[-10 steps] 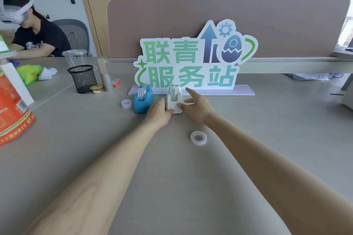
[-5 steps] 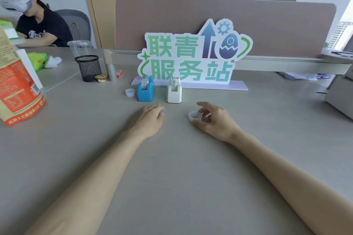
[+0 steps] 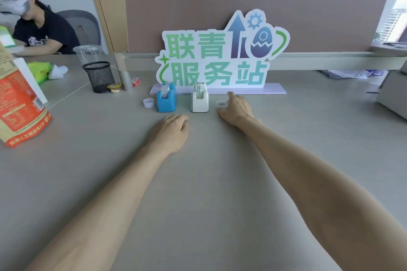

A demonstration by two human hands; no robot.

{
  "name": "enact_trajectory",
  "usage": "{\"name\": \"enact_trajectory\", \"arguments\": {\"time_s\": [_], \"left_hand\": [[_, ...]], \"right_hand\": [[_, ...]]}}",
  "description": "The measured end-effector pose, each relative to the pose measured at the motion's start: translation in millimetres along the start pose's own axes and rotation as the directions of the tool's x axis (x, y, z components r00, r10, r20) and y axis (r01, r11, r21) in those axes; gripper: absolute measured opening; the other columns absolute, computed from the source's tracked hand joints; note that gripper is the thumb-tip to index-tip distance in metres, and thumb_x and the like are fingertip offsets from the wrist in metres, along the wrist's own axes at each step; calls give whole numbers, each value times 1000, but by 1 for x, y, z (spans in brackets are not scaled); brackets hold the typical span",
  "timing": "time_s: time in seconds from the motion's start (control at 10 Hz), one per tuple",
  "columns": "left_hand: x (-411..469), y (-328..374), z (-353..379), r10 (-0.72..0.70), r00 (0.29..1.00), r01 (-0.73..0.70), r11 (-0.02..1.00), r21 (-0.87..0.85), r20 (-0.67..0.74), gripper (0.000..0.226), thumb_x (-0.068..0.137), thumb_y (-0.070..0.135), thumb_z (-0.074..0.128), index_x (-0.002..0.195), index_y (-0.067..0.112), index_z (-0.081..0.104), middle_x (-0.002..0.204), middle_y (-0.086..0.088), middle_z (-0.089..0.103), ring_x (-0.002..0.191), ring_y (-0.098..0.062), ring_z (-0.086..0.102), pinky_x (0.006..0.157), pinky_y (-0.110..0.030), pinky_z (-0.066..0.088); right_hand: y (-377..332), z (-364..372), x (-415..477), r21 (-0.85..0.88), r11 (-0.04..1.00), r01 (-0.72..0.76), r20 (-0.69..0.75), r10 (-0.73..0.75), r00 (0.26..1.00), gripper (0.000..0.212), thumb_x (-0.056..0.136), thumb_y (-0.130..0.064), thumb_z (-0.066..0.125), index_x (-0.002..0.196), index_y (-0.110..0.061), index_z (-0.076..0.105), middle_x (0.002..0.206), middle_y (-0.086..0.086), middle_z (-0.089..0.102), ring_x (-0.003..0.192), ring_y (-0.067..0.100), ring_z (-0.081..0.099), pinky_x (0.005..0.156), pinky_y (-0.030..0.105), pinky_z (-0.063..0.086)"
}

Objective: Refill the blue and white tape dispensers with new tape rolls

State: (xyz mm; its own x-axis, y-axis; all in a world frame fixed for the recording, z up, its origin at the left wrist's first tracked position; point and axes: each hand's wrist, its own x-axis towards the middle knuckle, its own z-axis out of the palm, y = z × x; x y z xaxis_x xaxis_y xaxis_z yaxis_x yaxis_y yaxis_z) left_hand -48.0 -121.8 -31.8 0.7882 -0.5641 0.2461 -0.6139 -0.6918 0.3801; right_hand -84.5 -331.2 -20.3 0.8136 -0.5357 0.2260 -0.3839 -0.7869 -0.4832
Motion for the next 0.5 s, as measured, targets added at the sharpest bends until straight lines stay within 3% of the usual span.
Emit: {"name": "enact_trajectory", "arguments": {"time_s": [0.1,0.2,0.3,0.4,0.5], "left_hand": [[-3,2,-2,-2,1000,2,1000,6,4,38,98,21,33,132,18,52,142,2,50,130,-19,43,104,-30,35],[-12,2,0,25,1000,-25,1000,16,0,40,98,21,33,135,17,49,147,1,45,134,-18,39,109,-29,31],[-29,1,-1,61,998,-61,998,33,10,42,99,21,33,139,18,46,151,2,40,139,-16,33,113,-27,24],[-42,-3,-3,94,995,-94,996,0,44,42,100,20,34,140,20,45,154,0,36,142,-16,29,114,-25,19],[-45,-1,-7,100,995,-100,995,-21,25,42,100,21,35,140,20,45,154,0,35,143,-16,29,115,-25,18]], "right_hand": [[3,-5,-25,-21,998,51,-13,-51,999,51,87,-32,57,129,-8,44,127,19,53,119,39,47,95,43,42],[6,-8,-65,-66,978,200,-13,-201,979,50,89,-33,59,135,-15,46,125,17,54,121,37,47,99,44,42],[0,-11,-100,-158,951,266,32,-264,964,34,93,-40,50,112,-15,63,115,11,61,113,35,52,95,44,45],[-8,-12,-126,-154,946,285,69,-278,958,31,95,-40,46,99,-15,64,112,7,61,108,32,53,91,42,47],[-5,-29,-160,-58,943,329,49,-326,944,24,94,-38,51,102,-20,66,113,0,63,109,28,55,88,37,48]]}}
